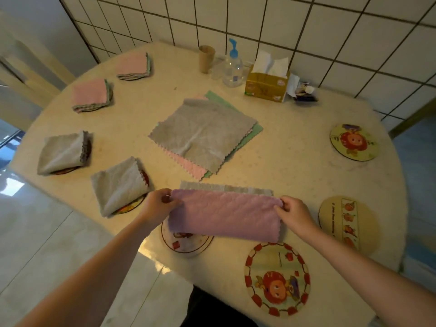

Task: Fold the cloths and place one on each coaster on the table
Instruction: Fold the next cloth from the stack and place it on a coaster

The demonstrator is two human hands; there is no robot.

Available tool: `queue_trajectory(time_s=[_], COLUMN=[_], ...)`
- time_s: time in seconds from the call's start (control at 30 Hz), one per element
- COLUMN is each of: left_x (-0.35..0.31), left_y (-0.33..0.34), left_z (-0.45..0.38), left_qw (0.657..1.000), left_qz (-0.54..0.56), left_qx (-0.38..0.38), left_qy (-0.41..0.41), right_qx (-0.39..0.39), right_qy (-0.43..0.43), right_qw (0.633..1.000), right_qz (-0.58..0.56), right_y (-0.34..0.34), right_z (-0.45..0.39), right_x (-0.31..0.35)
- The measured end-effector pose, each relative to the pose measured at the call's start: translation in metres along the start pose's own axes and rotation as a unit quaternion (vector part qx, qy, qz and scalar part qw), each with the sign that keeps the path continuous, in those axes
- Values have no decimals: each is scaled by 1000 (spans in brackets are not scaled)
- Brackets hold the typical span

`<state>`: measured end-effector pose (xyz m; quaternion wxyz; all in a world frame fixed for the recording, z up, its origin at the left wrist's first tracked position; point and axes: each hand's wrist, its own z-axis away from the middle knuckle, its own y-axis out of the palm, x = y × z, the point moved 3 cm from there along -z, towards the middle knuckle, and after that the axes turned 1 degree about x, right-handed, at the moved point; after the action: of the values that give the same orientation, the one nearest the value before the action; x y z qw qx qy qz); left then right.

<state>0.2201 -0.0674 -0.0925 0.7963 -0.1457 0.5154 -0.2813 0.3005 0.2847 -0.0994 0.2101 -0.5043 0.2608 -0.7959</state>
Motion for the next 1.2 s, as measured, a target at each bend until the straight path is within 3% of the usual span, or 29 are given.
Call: queue_trajectory(time_s=[0.17, 0.57, 0.63, 0.7, 0.77, 0.8, 0.9, 0.97, 1.03, 1.2], left_x=[-7, 9, 5, -6, -18, -22, -18, -7, 4, 41], left_y=[15, 15, 13, 12, 20, 29, 72, 98, 112, 91], left_z=[-37, -64, -59, -47, -26, -14, 20, 38, 50, 58], left_qw=[999, 994, 992, 978, 949, 933, 881, 854, 838, 838], left_qz=[5, -68, -76, -151, -233, -255, -299, -346, -397, -456], left_qx=[-32, -49, -74, -144, -181, -161, -10, 76, 112, 99], left_qy=[-25, -67, -65, -19, 112, 197, 367, 381, 357, 284], right_qx=[-39, -39, -43, -67, -111, -122, -20, 56, 92, 132], right_qy=[62, 125, 137, 128, 56, -14, -213, -302, -354, -335], right_qw=[997, 991, 989, 989, 986, 977, 944, 904, 865, 838], right_qz=[-28, -5, -18, -4, 107, 173, 250, 296, 345, 410], right_y=[5, 12, 10, 6, 2, 2, 25, 45, 56, 49], right_z=[-26, -49, -49, -45, -32, -23, 11, 33, 46, 49], right_x=[-2, -17, -16, -8, 7, 17, 31, 26, 13, -20])
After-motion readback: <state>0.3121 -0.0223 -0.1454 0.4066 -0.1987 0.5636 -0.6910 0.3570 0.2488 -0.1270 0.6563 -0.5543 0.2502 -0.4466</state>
